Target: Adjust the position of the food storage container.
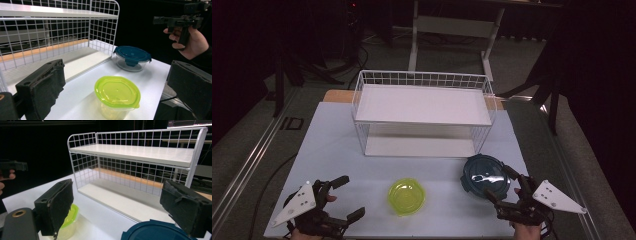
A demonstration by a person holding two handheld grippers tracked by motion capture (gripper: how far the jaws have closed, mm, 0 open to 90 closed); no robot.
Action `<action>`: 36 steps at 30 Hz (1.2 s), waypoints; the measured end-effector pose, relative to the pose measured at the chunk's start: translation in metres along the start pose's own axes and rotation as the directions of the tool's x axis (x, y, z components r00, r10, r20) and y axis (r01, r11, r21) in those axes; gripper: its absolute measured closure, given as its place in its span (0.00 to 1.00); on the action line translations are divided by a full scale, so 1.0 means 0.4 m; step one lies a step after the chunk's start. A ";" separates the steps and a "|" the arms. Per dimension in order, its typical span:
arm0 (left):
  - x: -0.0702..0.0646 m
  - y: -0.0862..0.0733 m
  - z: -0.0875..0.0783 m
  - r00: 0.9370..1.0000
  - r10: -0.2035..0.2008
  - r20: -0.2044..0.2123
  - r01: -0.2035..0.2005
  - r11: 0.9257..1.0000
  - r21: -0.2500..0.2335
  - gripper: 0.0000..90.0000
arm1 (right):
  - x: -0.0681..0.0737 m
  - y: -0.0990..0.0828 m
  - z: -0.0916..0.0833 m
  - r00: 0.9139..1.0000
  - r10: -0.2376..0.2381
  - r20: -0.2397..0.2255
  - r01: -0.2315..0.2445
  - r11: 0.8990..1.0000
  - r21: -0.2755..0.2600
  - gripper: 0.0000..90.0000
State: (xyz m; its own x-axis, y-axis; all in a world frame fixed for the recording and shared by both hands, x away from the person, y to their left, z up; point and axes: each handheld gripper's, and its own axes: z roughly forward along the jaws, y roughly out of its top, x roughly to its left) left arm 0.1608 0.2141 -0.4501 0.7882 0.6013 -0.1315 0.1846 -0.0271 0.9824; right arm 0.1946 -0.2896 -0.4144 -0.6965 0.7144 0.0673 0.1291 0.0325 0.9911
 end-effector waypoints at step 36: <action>-0.074 -0.019 0.170 0.978 -0.009 0.209 -0.047 0.965 0.260 0.91 | 0.009 0.012 -0.008 0.999 0.033 -0.024 -0.033 0.999 -0.006 0.12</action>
State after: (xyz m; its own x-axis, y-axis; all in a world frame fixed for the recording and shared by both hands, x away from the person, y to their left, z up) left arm 0.1762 0.1421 -0.4626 0.8917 0.4217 -0.1646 0.2935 -0.2617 0.9194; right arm 0.1906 -0.2890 -0.4092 -0.7084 0.6984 0.1023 0.1479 0.0052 0.9890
